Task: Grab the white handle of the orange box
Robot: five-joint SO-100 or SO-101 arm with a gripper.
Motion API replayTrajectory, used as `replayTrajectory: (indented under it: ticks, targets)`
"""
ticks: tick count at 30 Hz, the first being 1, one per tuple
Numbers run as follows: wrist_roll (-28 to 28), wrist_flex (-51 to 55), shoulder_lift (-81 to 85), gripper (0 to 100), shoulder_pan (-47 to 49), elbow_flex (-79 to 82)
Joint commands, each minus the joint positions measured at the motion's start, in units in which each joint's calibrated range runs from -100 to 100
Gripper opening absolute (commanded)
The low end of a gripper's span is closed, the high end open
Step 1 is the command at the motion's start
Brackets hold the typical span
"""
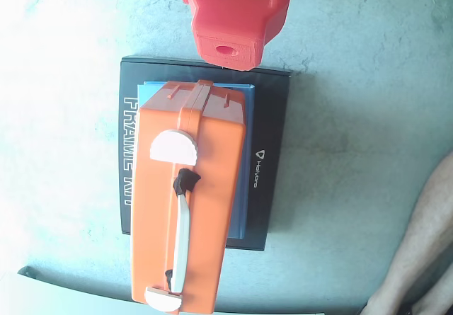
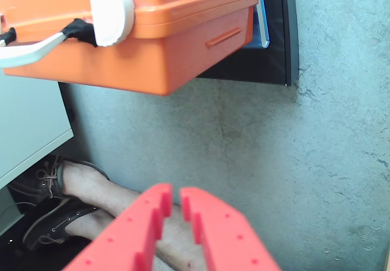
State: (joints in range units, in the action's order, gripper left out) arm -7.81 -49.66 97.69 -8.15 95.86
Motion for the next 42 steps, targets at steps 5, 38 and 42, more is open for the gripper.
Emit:
replayTrajectory:
  ticks: [5,38,42]
  targets:
    - [-0.7,-4.3,0.8,1,1.2,3.3]
    - [-0.6,-9.5,-0.1,1,1.1,1.6]
    - [-1.7,-2.6,-2.8,1,-3.7,-3.0]
